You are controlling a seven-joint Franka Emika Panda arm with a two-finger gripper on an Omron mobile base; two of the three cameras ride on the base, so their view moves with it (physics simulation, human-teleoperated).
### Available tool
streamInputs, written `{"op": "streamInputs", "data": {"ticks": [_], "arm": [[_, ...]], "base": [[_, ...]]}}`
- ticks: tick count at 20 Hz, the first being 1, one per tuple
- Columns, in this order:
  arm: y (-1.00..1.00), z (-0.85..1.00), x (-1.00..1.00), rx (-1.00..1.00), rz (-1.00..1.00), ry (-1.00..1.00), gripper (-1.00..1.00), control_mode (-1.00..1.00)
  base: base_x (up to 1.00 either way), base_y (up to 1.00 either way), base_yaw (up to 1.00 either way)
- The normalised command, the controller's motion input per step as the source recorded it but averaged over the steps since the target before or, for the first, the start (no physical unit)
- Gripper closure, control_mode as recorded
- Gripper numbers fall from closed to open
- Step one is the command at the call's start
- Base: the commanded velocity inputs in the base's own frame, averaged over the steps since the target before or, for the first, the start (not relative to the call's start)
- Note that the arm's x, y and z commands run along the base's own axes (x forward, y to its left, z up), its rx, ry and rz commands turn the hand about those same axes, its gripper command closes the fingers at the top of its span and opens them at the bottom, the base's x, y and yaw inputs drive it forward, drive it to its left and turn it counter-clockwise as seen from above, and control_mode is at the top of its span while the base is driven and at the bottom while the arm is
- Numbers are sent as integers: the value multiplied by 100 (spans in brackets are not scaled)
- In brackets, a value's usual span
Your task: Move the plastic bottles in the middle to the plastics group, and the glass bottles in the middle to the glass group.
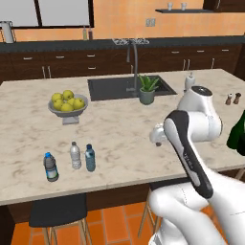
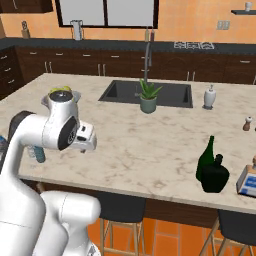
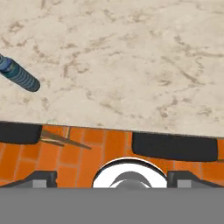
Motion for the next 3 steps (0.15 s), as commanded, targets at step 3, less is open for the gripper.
{"op": "streamInputs", "data": {"ticks": [3], "arm": [[-75,0,-100,3,-28,-10,-100,-100]], "base": [[0,0,0]]}}
